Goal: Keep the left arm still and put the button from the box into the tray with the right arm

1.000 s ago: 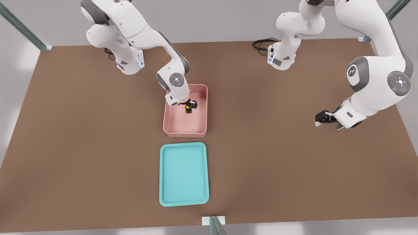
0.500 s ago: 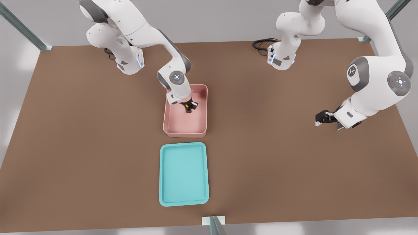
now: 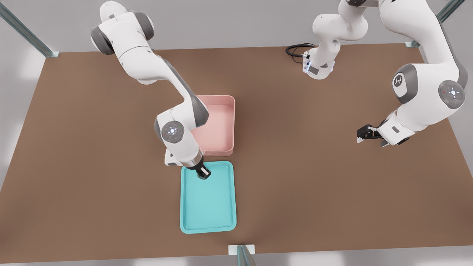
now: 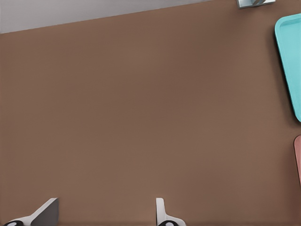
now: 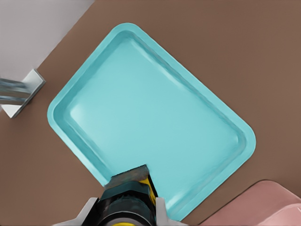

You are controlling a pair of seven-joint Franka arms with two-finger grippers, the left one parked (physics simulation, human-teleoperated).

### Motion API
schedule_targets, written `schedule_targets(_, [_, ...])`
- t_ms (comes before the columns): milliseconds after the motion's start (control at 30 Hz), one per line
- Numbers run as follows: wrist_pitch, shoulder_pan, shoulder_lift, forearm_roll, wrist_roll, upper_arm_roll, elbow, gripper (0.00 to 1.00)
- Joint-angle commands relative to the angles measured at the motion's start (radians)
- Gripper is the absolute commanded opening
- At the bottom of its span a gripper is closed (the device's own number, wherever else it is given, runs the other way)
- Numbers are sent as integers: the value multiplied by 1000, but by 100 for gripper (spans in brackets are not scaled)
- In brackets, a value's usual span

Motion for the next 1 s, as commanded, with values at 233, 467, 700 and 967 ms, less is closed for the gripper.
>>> schedule_targets(233, [-47,-42,273,2,-12,26,254,44])
schedule_targets(467, [-45,-48,272,2,-34,28,254,100])
schedule_targets(700, [-406,-355,-495,39,-1336,-185,-461,100])
schedule_targets(967, [-291,-344,-530,39,-1282,-170,-585,100])
